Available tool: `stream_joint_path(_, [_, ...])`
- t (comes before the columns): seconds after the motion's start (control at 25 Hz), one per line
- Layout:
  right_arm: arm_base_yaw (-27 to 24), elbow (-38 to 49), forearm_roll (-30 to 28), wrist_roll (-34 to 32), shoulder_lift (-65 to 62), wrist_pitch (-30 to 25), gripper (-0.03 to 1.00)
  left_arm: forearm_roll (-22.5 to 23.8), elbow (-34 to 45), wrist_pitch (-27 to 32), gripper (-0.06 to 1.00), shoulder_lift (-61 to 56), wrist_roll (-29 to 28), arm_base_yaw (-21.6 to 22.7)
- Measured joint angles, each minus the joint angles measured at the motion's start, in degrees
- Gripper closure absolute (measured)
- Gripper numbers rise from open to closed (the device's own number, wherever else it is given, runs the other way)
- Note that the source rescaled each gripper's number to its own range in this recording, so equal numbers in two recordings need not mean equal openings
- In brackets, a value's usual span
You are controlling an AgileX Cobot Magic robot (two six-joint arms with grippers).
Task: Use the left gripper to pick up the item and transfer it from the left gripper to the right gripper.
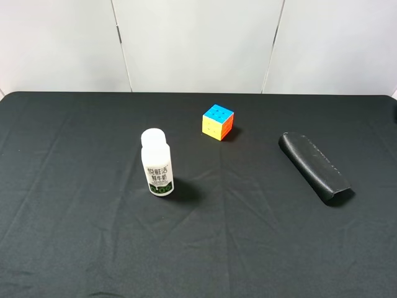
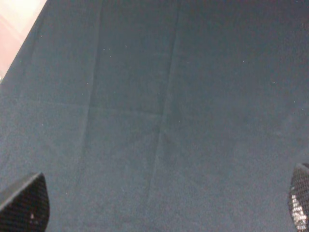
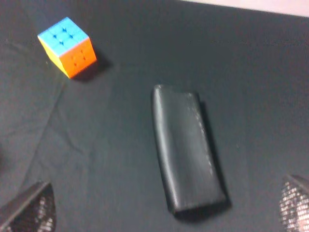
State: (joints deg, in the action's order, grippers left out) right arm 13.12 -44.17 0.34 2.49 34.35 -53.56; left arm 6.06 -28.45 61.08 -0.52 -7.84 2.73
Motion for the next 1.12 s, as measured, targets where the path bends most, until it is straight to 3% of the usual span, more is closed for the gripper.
stream_joint_path(0.2, [0.0, 4.5, -0.3, -0.6, -10.2, -4.5, -0.03, 0.0, 0.0, 0.0, -0.04, 0.0, 0.0, 0.0])
stream_joint_path(0.6, [0.0, 13.4, -0.3, -2.9, -29.3, -4.1, -0.03, 0.1, 0.0, 0.0, -0.04, 0.0, 0.0, 0.0])
stream_joint_path(1.12, [0.0, 15.7, 0.0, -3.8, -34.7, -4.7, -0.03, 0.1, 0.0, 0.0, -0.04, 0.0, 0.0, 0.0])
